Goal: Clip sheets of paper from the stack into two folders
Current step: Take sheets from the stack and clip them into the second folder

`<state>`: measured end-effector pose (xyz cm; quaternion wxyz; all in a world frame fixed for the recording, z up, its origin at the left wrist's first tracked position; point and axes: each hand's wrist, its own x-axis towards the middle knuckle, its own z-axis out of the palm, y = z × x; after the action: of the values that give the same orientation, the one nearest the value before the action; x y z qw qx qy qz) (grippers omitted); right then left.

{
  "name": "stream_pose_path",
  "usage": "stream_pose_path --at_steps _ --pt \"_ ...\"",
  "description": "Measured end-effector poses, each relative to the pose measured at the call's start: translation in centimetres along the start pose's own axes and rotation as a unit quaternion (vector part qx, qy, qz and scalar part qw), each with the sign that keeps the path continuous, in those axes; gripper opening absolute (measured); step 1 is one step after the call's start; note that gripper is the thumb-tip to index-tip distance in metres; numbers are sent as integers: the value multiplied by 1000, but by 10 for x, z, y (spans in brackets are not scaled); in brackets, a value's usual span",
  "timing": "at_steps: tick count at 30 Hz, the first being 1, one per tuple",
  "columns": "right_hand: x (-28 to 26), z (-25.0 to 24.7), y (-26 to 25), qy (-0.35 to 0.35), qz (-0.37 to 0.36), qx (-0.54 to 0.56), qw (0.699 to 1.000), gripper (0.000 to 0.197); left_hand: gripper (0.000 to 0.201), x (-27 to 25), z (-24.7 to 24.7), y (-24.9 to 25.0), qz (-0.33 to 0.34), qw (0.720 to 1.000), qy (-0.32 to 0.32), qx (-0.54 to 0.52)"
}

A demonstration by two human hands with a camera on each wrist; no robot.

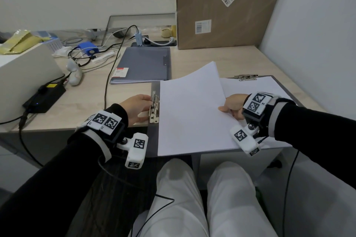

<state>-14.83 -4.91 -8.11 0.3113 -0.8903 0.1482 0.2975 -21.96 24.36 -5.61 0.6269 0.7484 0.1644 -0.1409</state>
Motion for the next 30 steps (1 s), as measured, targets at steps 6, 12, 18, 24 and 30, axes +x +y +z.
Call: stream_pose_path --at_steps 6,12,18,24,30 --pt "-9 5 -3 11 -30 -17 999 16 30 4 -2 -2 3 1000 -7 0" --pt "-15 7 -7 10 -27 -5 1000 19 33 8 -3 -4 5 1000 -12 8" --pt "-54 4 -29 26 -8 -268 963 51 49 10 -5 -4 29 997 -29 61" --pt "-50 6 -28 35 -24 -243 969 43 83 21 0 7 60 959 -14 278" --pt "-20 7 -12 1 -67 -84 994 18 78 32 1 15 66 922 -16 381"
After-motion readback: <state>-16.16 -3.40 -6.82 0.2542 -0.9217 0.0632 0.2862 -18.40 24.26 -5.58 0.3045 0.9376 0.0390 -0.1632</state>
